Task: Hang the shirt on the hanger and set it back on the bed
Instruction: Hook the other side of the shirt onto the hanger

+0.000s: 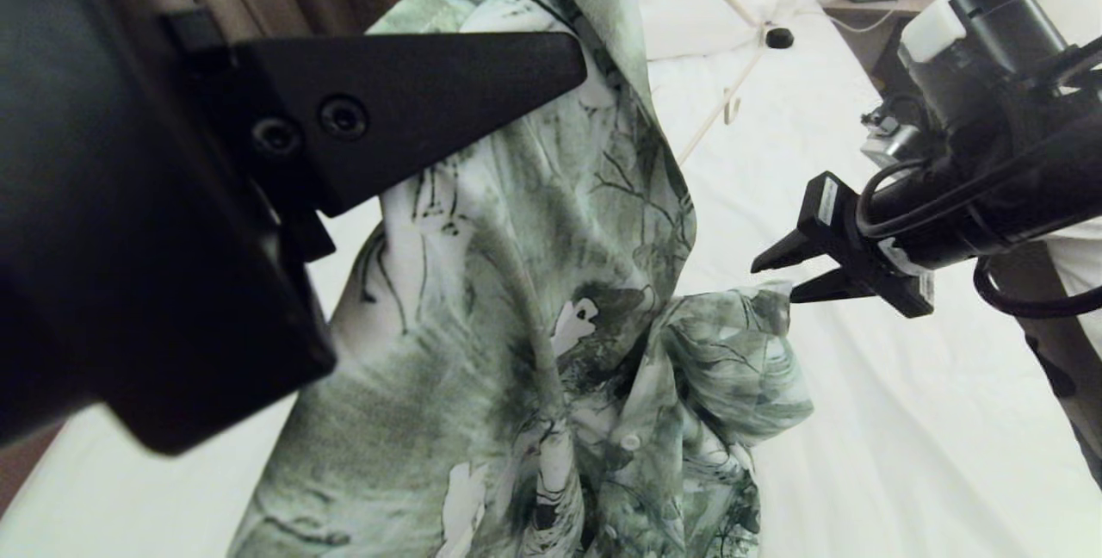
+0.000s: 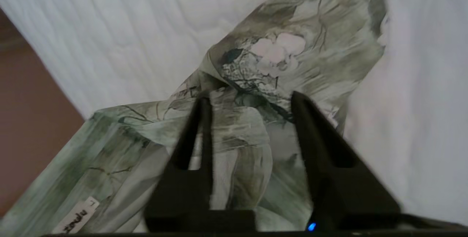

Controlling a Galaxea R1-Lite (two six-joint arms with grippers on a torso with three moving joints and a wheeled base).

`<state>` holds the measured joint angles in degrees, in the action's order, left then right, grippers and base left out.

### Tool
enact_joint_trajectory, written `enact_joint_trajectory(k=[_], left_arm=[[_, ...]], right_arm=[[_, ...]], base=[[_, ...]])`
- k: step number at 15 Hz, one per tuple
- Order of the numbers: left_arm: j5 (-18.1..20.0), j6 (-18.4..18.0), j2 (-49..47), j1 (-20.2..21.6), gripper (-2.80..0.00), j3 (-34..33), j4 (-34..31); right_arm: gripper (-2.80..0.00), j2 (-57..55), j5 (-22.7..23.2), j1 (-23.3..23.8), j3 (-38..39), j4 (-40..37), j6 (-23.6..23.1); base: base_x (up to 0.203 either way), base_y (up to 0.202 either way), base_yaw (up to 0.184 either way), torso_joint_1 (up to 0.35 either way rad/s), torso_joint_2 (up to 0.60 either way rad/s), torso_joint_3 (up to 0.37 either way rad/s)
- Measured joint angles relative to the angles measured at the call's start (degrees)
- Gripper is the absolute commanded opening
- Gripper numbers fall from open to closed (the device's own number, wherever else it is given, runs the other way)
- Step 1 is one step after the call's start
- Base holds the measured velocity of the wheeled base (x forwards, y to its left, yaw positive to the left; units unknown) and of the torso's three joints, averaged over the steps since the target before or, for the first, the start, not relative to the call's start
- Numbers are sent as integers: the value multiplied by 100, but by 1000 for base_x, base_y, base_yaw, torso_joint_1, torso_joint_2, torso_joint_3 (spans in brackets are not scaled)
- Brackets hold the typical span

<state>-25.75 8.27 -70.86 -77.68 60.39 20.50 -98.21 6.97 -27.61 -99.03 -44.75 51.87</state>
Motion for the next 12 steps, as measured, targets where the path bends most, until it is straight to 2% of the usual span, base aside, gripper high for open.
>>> enact_joint_trajectory(k=[3, 6, 10, 12], left_arm=[[-7, -6, 4, -10, -280, -2, 2], [-57, -39, 35, -11, -280, 9, 9], [-96, -129, 66, -10, -280, 9, 19], [-96, -129, 57, -7, -280, 5, 16]], right_arm=[[0, -227, 401, 72, -118, -28, 220], [0, -433, 1023, 74, -190, -17, 333], [0, -593, 1271, 46, -306, -17, 452], [0, -682, 1558, 28, -322, 10, 460]], base=[[0, 0, 0, 0, 0, 0], [0, 0, 0, 0, 0, 0], [0, 0, 0, 0, 0, 0], [0, 0, 0, 0, 0, 0]])
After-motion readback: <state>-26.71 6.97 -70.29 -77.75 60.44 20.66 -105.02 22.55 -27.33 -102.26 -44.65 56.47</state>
